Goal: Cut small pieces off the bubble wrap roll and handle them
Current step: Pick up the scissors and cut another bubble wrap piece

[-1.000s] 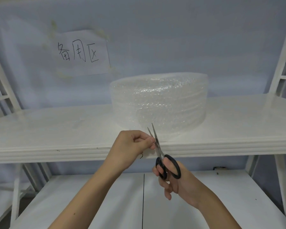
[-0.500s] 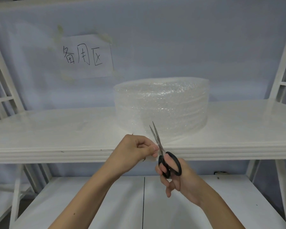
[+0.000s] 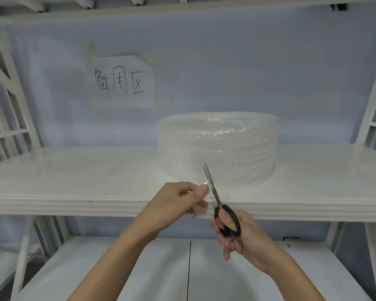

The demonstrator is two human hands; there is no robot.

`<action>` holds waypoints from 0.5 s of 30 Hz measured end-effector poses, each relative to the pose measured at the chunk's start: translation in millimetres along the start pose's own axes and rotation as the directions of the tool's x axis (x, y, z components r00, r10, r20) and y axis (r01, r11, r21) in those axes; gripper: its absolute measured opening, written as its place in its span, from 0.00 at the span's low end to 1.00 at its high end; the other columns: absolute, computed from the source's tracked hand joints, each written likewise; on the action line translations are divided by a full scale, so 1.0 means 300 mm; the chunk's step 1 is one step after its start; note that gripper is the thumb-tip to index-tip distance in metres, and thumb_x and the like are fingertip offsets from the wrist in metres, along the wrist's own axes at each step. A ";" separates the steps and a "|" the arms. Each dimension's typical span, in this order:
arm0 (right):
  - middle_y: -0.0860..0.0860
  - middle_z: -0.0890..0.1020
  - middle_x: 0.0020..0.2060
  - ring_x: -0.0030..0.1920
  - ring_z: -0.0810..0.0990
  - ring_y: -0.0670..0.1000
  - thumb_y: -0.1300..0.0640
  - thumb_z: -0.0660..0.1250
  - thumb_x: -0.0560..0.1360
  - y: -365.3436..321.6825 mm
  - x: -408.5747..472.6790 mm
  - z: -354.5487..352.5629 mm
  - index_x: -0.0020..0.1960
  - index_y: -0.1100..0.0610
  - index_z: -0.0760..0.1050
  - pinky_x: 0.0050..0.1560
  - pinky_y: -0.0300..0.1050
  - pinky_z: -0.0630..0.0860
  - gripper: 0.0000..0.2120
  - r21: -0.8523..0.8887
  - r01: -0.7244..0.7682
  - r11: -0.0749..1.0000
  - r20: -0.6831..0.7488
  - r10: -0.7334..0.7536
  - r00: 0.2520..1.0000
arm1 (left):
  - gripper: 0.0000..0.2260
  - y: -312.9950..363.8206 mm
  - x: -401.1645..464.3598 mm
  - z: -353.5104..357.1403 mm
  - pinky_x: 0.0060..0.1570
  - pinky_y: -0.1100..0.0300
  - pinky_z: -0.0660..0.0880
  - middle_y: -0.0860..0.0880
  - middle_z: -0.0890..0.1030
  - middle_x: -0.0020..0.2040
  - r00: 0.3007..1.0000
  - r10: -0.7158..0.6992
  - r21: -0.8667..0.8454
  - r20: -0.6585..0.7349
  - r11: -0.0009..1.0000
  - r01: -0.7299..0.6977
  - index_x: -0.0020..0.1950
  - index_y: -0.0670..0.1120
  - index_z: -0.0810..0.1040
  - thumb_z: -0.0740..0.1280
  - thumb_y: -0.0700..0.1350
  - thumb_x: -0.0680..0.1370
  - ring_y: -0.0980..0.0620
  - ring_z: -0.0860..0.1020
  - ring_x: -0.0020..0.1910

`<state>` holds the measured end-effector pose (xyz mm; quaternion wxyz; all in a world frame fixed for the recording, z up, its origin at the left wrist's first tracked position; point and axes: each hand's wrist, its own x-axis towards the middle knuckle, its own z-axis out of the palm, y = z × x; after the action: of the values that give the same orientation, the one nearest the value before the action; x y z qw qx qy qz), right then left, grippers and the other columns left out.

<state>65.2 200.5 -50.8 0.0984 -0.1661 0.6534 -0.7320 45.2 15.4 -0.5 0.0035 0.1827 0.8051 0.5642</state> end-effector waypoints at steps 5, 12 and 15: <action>0.52 0.72 0.34 0.26 0.69 0.48 0.40 0.71 0.65 0.003 -0.004 0.000 0.32 0.55 0.74 0.27 0.45 0.76 0.19 -0.008 0.003 1.000 -0.001 -0.003 1.000 | 0.24 0.046 0.032 0.030 0.46 0.55 0.79 0.47 0.87 0.41 0.986 0.007 -0.112 -0.168 0.993 -0.026 0.43 0.47 0.83 0.59 0.65 0.77 0.53 0.78 0.34; 0.52 0.72 0.33 0.26 0.69 0.48 0.41 0.71 0.66 -0.002 -0.003 0.001 0.32 0.55 0.74 0.25 0.44 0.76 0.18 0.004 0.000 1.000 -0.012 0.000 1.000 | 0.17 0.037 0.045 0.044 0.40 0.58 0.75 0.50 0.84 0.35 0.982 0.060 -0.092 -0.180 0.993 -0.077 0.40 0.44 0.82 0.65 0.55 0.80 0.54 0.76 0.31; 0.52 0.72 0.34 0.26 0.69 0.49 0.43 0.70 0.69 -0.002 -0.002 0.000 0.32 0.56 0.73 0.25 0.44 0.76 0.17 0.023 -0.003 1.000 -0.010 0.003 1.000 | 0.11 0.030 0.042 0.047 0.38 0.60 0.74 0.52 0.83 0.35 0.983 0.082 -0.092 -0.167 0.991 -0.098 0.41 0.44 0.81 0.66 0.47 0.80 0.55 0.75 0.30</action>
<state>65.9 200.9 -50.3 0.0983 -0.1602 0.6455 -0.7403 38.9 34.5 5.1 -0.0786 0.1721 0.7645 0.6162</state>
